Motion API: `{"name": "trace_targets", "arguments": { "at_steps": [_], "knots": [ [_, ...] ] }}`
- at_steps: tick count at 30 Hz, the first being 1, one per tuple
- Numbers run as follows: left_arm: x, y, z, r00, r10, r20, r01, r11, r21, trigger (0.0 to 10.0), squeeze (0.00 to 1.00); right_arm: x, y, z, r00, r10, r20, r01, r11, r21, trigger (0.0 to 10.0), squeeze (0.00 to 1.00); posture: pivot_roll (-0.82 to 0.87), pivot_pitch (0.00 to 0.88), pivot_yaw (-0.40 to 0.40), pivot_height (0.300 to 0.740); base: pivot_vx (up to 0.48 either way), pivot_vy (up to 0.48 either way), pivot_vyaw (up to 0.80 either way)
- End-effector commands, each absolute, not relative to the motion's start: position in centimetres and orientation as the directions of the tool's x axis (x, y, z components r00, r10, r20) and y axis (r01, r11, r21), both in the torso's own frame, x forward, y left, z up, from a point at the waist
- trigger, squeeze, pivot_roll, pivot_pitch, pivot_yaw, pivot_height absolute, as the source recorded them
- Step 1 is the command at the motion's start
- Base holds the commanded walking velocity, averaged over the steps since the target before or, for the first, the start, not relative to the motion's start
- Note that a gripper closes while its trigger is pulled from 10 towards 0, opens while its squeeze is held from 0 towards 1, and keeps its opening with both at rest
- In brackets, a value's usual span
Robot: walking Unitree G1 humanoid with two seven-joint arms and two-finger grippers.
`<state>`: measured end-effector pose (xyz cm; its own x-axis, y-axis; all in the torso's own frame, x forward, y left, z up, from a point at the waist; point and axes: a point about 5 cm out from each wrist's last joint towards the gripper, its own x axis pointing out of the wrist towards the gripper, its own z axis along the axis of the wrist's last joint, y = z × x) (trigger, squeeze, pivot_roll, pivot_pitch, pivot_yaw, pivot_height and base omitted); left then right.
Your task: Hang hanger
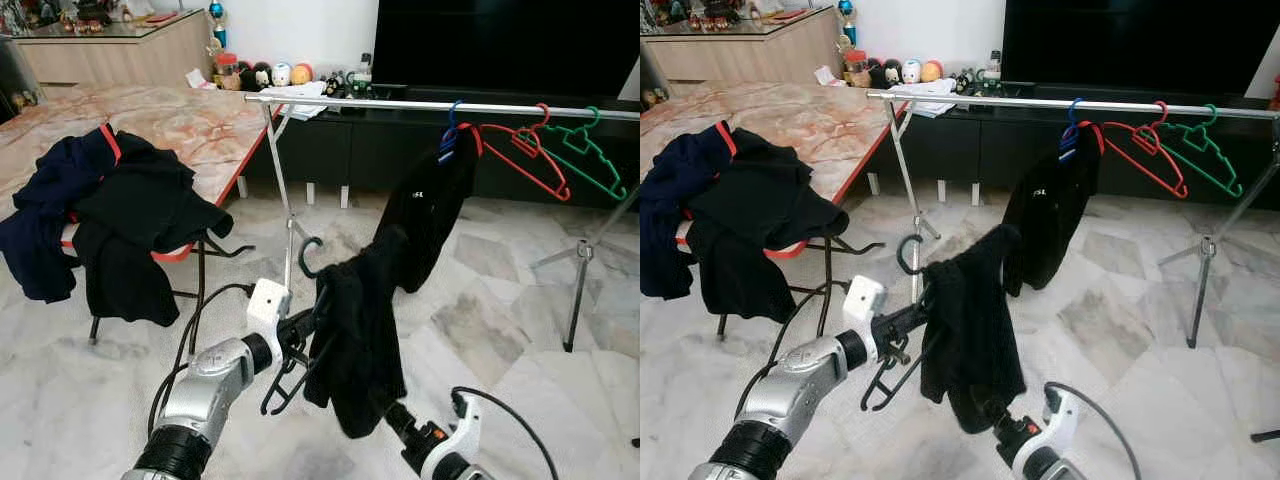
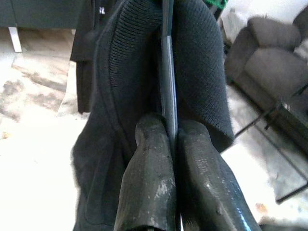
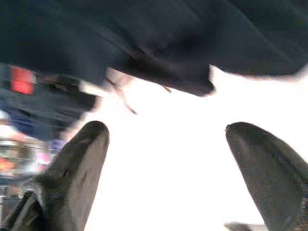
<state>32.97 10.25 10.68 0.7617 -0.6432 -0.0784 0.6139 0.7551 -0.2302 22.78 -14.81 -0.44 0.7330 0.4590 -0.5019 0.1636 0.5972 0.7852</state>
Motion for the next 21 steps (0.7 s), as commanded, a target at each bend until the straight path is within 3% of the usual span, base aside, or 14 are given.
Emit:
{"name": "trace_targets", "arguments": {
  "at_steps": [1,4,7,8,10,13,17,21],
  "knots": [
    [33.5,10.4,11.8,0.776,-0.63,-0.021,0.611,0.759,-0.225,10.0,0.0,22.5,-14.9,-1.2,0.702,0.43,-0.568,0.183,0.661,0.727,10.0,0.0,-0.02,0.056,0.007,0.74,0.0,0.0,0.0],
    [33.6,10.4,11.8,0.774,-0.633,-0.02,0.613,0.757,-0.226,10.0,0.0,22.4,-15.8,-1.7,0.688,0.365,-0.627,0.152,0.772,0.617,10.0,0.0,-0.01,0.054,0.007,0.74,0.0,0.0,0.0],
    [33.3,10.5,11.4,0.756,-0.653,-0.047,0.632,0.746,-0.209,10.0,0.0,23.9,-18.2,-0.8,0.798,0.135,-0.588,0.143,0.905,0.401,10.0,0.0,-0.01,0.05,0.008,0.74,0.0,0.0,0.0],
    [33.3,10.5,11.4,0.756,-0.653,-0.047,0.632,0.746,-0.209,10.0,0.0,23.9,-18.2,-0.8,0.798,0.135,-0.588,0.143,0.905,0.401,10.0,0.0,-0.01,0.05,0.008,0.74,0.0,0.0,0.0],
    [32.9,10.8,10.7,0.735,-0.672,-0.087,0.651,0.736,-0.185,10.0,0.0,26.0,-21.4,2.0,0.882,-0.088,-0.463,0.244,0.926,0.289,10.0,0.0,-0.01,0.048,0.011,0.74,0.0,0.0,0.0],
    [32.5,11.0,10.4,0.721,-0.685,-0.109,0.663,0.727,-0.178,10.0,0.0,27.1,-23.0,4.3,0.911,-0.178,-0.371,0.278,0.932,0.235,10.0,0.0,-0.01,0.046,0.012,0.74,0.0,0.0,0.0],
    [32.0,11.1,9.9,0.677,-0.721,-0.146,0.703,0.693,-0.159,10.0,0.0,28.9,-24.2,7.7,0.959,-0.165,-0.229,0.204,0.966,0.159,10.0,0.0,-0.02,0.044,0.015,0.74,0.0,0.0,0.0],
    [31.2,11.6,8.9,0.62,-0.756,-0.211,0.751,0.65,-0.121,10.0,0.0,30.9,-22.7,10.9,0.971,0.198,-0.134,-0.198,0.98,0.016,10.0,0.0,-0.03,0.045,0.018,0.74,0.0,0.0,0.0]
  ]
}}
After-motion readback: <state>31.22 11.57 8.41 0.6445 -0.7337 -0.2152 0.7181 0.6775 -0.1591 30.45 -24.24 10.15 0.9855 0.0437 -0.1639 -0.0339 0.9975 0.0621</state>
